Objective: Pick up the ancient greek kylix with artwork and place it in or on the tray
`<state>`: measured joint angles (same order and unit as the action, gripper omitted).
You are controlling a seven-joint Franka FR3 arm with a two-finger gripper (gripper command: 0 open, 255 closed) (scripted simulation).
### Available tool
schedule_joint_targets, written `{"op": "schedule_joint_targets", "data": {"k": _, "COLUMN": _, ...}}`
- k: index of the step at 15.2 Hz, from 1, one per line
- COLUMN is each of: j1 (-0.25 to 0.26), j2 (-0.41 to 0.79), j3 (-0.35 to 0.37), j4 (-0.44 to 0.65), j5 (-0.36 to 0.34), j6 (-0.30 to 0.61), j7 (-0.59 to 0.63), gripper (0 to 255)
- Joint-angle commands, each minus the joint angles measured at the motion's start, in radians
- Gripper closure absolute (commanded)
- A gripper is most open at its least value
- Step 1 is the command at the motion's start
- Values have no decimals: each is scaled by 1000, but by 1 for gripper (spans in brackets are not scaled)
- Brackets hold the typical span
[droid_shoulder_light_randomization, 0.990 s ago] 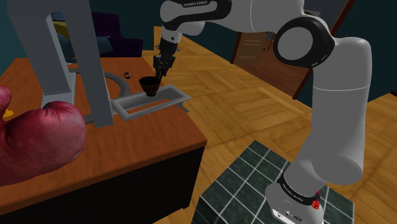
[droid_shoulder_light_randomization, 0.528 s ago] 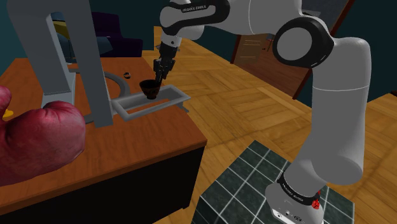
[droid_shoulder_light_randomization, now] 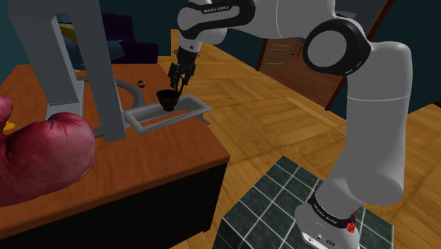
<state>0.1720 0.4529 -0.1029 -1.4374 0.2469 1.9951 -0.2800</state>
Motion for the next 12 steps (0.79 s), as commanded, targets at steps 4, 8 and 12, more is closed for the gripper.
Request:
{"op": "schedule_joint_targets", "data": {"k": 4, "j1": -9, "j2": -27, "j3": -6, "j4": 57, "j5": -7, "j6": -85, "j7": 6, "gripper": 0}}
{"op": "schedule_joint_targets", "data": {"k": 8, "j1": -12, "j2": -32, "j3": -7, "j4": 75, "j5": -8, "j6": -108, "j7": 8, "gripper": 0}}
{"op": "schedule_joint_targets", "data": {"k": 12, "j1": -12, "j2": -32, "j3": -7, "j4": 75, "j5": -8, "j6": -108, "j7": 8, "gripper": 0}}
